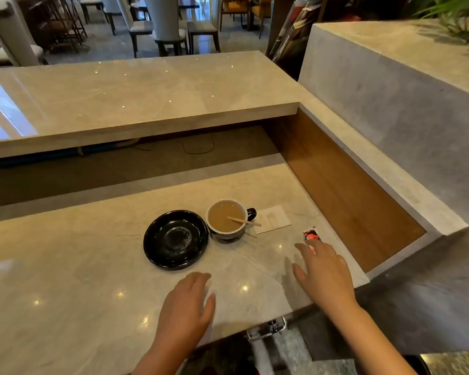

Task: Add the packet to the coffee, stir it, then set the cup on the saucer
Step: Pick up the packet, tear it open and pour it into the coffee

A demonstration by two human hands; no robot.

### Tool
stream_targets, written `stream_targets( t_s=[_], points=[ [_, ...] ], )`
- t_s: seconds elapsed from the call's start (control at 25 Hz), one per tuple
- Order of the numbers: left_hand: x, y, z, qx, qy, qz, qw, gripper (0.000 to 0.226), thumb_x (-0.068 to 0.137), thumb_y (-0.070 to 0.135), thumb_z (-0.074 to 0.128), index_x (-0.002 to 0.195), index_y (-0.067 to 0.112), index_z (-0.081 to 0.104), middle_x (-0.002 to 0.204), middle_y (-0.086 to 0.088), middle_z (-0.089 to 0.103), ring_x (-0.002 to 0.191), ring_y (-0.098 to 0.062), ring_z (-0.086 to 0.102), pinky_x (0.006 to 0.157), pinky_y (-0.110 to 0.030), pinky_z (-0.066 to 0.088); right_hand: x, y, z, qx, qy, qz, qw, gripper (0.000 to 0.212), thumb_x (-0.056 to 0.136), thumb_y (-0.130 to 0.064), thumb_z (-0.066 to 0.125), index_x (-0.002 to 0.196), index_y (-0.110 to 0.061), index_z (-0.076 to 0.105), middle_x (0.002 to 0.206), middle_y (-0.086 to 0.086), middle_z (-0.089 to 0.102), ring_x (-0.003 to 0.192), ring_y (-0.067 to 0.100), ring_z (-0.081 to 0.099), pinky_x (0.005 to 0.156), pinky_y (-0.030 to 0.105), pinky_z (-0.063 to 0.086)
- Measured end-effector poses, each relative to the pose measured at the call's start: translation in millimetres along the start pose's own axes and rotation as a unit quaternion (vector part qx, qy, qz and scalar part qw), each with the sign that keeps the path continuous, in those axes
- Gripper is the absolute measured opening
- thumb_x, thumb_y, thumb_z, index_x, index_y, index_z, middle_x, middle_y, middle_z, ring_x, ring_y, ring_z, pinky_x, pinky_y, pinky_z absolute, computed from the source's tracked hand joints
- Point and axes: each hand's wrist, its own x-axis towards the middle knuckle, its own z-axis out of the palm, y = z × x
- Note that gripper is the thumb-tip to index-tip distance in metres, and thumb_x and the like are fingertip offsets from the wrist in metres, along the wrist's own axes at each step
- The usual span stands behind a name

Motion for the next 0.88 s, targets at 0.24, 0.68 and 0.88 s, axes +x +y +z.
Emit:
stream_targets(
  t_s=[0.24, 0.68, 0.88],
  points=[
    [30.6, -0.8, 30.3, 0.034, 0.039, 0.005, 0.999, 0.049, 0.091, 0.031, 0.053, 0.136, 0.016, 0.041, 0.145, -0.012, 0.037, 0.130, -0.024, 0.033, 0.102, -0.040, 0.034, 41.5, 35.7, 25.7, -0.003, 0.015, 0.037, 0.999, 0.045, 0.092, -0.032, 0.046, 0.135, -0.020, 0.039, 0.142, 0.005, 0.044, 0.123, 0.024, 0.043, 0.093, 0.039, 0.043],
    [29.2, -24.1, 55.6, 0.090, 0.036, 0.008, 0.995, 0.055, 0.088, 0.045, 0.032, 0.139, 0.023, 0.037, 0.150, -0.007, 0.031, 0.137, -0.023, 0.022, 0.110, -0.043, 0.015, 59.0, 56.7, 47.0, 0.031, 0.025, 0.100, 0.994, 0.028, 0.093, -0.025, 0.049, 0.119, -0.019, 0.057, 0.119, 0.006, 0.063, 0.104, 0.025, 0.057, 0.085, 0.039, 0.043],
    [28.5, -27.3, 58.5, 0.087, 0.032, 0.000, 0.996, 0.054, 0.088, 0.043, 0.035, 0.139, 0.026, 0.035, 0.151, -0.004, 0.028, 0.138, -0.019, 0.018, 0.110, -0.040, 0.010, 64.0, 61.2, 44.8, 0.164, 0.028, 0.151, 0.974, 0.038, 0.084, -0.021, 0.065, 0.120, -0.013, 0.055, 0.121, 0.014, 0.060, 0.109, 0.031, 0.055, 0.094, 0.047, 0.043]
  ],
)
